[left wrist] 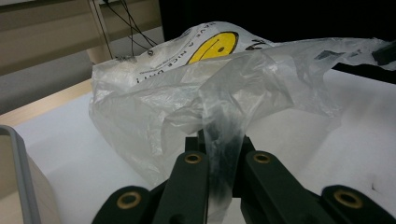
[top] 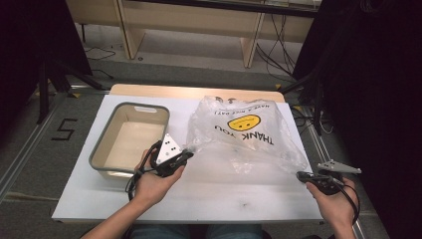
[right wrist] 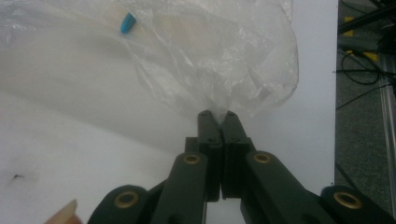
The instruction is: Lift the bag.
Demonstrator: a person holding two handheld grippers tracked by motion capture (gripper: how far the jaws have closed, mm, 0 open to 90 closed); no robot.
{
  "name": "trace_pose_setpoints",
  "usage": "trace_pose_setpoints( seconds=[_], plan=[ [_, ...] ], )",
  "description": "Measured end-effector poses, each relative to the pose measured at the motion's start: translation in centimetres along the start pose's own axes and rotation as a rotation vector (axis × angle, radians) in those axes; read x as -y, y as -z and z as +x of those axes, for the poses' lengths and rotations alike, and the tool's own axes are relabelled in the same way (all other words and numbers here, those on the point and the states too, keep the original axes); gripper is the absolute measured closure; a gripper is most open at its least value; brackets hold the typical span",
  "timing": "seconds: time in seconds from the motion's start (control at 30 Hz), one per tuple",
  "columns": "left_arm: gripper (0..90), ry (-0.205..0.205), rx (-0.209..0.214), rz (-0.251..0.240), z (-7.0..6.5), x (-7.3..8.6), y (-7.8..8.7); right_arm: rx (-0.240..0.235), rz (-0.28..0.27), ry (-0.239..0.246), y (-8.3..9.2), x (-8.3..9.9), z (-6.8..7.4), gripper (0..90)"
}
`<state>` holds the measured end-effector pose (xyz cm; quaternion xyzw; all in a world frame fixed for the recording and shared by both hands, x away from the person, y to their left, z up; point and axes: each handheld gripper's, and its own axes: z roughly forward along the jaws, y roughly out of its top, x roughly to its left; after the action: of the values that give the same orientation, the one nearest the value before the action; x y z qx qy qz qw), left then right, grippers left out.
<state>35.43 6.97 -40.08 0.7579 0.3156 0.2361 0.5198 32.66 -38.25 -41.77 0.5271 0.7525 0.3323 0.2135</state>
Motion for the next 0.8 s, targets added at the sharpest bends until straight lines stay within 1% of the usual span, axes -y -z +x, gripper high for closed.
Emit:
trace_pose_setpoints(
  seconds=[0.1,0.2,0.4,0.47,0.57,0.8],
  plan=[
    [88.7,-0.005,-0.006,-0.011,0.1,0.0,0.0,0.007,-0.026,0.004,0.0,-0.1,0.1,89.5],
    [88.7,-0.014,-0.012,-0.021,0.2,0.0,0.0,0.008,-0.041,0.007,0.1,-0.2,0.2,89.6],
    [88.7,-0.024,-0.024,-0.056,0.2,-0.3,0.3,0.011,-0.073,0.018,0.2,-0.5,0.4,89.5],
    [88.7,-0.03,-0.027,-0.065,0.3,-0.5,0.4,0.01,-0.086,0.022,0.3,-0.5,0.4,89.6],
    [88.7,-0.029,-0.028,-0.083,0.3,-0.7,0.7,0.014,-0.101,0.02,0.4,-0.7,0.6,89.5],
    [88.7,-0.054,-0.037,-0.122,0.3,-1.6,1.3,0.023,-0.144,0.034,0.7,-1.1,0.9,89.6]
  ],
)
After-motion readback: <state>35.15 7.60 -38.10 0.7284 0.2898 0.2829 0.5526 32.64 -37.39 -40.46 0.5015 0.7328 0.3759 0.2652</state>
